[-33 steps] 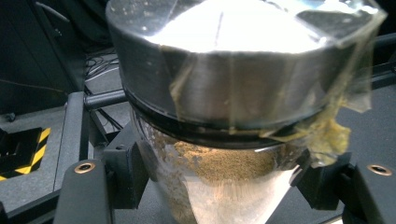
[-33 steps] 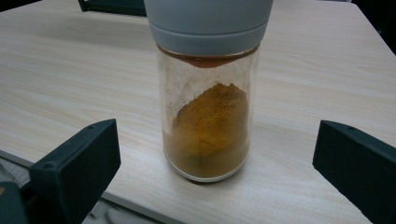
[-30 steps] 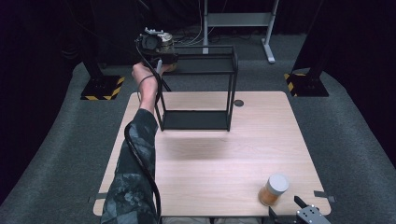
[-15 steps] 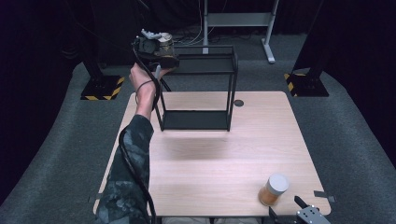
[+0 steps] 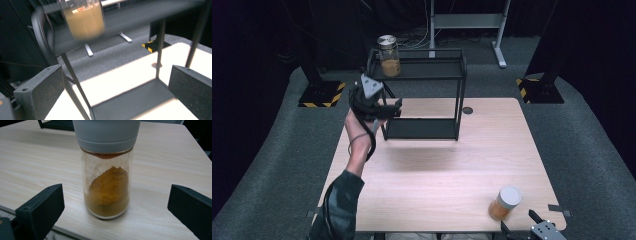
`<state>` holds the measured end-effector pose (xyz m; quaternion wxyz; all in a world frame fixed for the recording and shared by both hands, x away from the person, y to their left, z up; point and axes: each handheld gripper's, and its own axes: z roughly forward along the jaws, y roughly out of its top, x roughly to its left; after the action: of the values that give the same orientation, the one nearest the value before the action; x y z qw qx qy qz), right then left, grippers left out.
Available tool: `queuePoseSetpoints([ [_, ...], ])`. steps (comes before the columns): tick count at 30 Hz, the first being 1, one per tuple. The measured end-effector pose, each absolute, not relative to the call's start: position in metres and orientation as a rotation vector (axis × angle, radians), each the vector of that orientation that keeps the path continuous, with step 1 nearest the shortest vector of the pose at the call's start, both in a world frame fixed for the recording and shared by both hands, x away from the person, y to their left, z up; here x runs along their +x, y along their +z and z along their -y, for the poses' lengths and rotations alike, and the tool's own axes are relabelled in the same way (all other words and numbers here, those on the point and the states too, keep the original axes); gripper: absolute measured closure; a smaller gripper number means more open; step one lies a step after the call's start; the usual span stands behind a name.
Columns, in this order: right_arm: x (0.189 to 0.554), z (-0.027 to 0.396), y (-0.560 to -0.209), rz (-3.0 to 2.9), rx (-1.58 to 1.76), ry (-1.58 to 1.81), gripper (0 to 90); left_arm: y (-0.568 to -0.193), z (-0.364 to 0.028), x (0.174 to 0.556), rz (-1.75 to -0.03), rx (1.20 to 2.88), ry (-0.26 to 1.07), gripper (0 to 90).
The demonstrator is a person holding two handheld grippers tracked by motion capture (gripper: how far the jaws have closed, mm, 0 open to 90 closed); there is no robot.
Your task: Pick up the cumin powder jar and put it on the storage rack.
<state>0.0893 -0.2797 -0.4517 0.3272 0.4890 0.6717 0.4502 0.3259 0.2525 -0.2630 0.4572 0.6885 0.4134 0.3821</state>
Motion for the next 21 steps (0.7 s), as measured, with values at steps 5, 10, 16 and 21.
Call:
queuePoseSetpoints([
  [5,0.089,0.279,-0.452,-1.750,1.286,1.179,0.0,-0.319,-0.257,0.299,-1.087,1.715,0.916,0.0],
  [10,0.091,0.279,-0.453,-1.755,1.305,1.168,0.0,-0.376,-0.263,0.277,-1.175,1.742,0.844,0.0],
  [16,0.092,0.275,-0.455,-1.758,1.298,1.163,0.0,-0.423,-0.264,0.255,-1.231,1.821,0.753,0.0],
  [21,0.090,0.270,-0.458,-1.725,1.297,1.162,0.0,-0.440,-0.260,0.243,-1.240,1.860,0.738,0.0],
])
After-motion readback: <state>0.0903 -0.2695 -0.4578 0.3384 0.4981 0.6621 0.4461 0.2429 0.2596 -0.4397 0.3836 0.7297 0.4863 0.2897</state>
